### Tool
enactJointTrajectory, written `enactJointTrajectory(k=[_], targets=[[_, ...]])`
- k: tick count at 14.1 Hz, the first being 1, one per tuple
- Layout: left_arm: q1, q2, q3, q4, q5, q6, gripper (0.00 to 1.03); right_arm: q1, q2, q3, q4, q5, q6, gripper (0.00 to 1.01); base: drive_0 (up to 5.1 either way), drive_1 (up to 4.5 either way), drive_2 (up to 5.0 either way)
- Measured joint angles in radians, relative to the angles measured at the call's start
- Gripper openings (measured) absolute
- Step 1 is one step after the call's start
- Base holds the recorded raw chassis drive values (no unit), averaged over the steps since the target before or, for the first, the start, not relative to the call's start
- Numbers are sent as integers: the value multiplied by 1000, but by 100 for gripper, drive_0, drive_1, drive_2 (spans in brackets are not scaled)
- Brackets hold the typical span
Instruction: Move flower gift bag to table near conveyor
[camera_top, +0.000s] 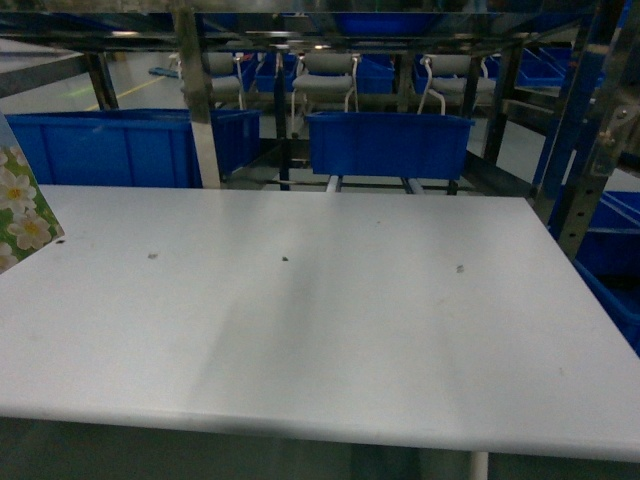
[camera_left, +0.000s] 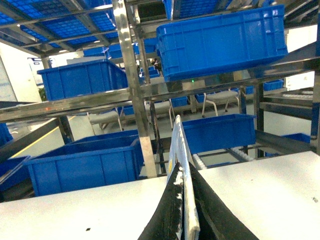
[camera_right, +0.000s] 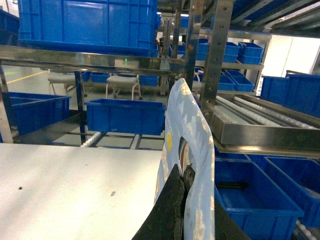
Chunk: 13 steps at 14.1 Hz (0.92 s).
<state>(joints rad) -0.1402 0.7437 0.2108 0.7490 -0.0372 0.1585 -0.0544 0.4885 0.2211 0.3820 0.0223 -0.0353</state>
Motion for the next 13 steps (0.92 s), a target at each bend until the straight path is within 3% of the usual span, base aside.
enactJointTrajectory(k=[8, 13], targets=[[0, 0, 0, -1, 0, 0, 2, 0, 1, 0, -3, 0, 0, 2, -495, 256, 234], [0, -2, 0, 1, -1, 0, 2, 0, 0, 0, 0, 0, 0, 2, -361, 478, -94]])
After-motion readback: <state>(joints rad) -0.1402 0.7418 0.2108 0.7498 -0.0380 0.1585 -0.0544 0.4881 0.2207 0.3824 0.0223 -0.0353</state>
